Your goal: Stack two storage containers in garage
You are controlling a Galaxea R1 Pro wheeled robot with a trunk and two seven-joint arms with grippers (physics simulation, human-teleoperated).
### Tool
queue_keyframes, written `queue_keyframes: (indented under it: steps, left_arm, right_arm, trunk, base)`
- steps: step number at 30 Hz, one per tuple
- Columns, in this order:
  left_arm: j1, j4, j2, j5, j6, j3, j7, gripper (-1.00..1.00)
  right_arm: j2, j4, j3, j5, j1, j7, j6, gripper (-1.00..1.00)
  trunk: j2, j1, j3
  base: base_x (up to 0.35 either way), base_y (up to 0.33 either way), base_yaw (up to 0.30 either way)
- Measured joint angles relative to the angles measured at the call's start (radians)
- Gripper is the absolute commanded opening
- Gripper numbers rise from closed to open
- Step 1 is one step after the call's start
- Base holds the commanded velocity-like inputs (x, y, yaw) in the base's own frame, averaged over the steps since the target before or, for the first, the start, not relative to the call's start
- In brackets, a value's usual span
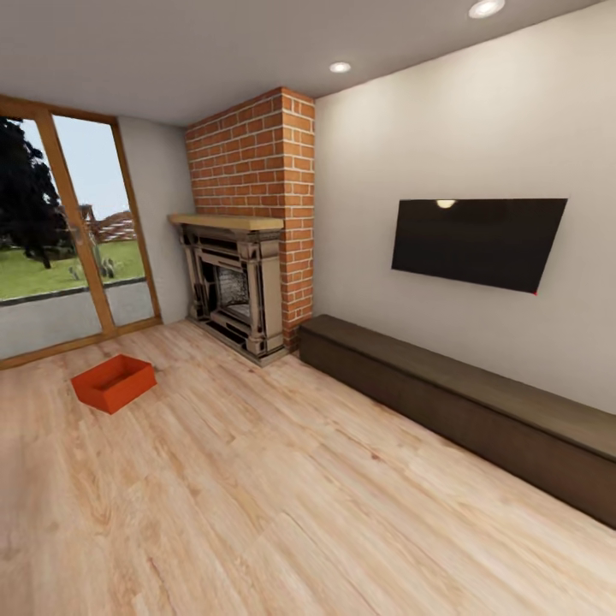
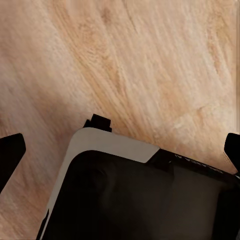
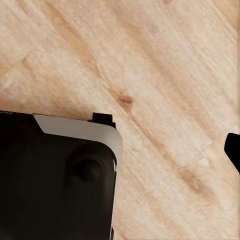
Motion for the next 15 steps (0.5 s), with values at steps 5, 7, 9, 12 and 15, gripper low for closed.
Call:
queue_keyframes:
  steps: [5,7,9,12,15]
  left_arm:
    - [0.0,0.0,0.0,0.0,0.0,0.0,0.0,1.0]
    - [0.0,0.0,0.0,0.0,0.0,0.0,0.0,1.0]
    - [0.0,0.0,0.0,0.0,0.0,0.001,0.0,1.0]
    - [0.0,0.0,0.0,0.0,0.0,0.0,0.0,1.0]
    - [0.0,0.0,0.0,0.0,0.0,0.0,0.0,1.0]
  right_arm:
    - [0.001,0.0,0.002,0.005,0.0,-0.004,-0.002,1.0]
    - [0.001,0.0,0.003,0.008,0.0,-0.003,-0.002,1.0]
    - [0.0,0.0,0.005,0.011,0.0,-0.003,-0.001,1.0]
    - [0.0,0.0,0.005,0.012,0.0,-0.003,0.0,1.0]
    - [-0.001,0.0,0.004,0.006,0.0,-0.003,0.004,1.0]
  trunk:
    - [0.0,0.0,0.0]
    - [0.0,0.0,0.0]
    - [0.0,0.0,0.0]
    - [0.0,0.0,0.0]
    - [0.0,0.0,0.0]
  base:
    - [0.316,0.0,0.005]
    - [0.316,0.0,0.001]
    - [0.316,0.0,0.0]
    - [0.316,0.0,0.0]
    - [0.316,0.0,0.0]
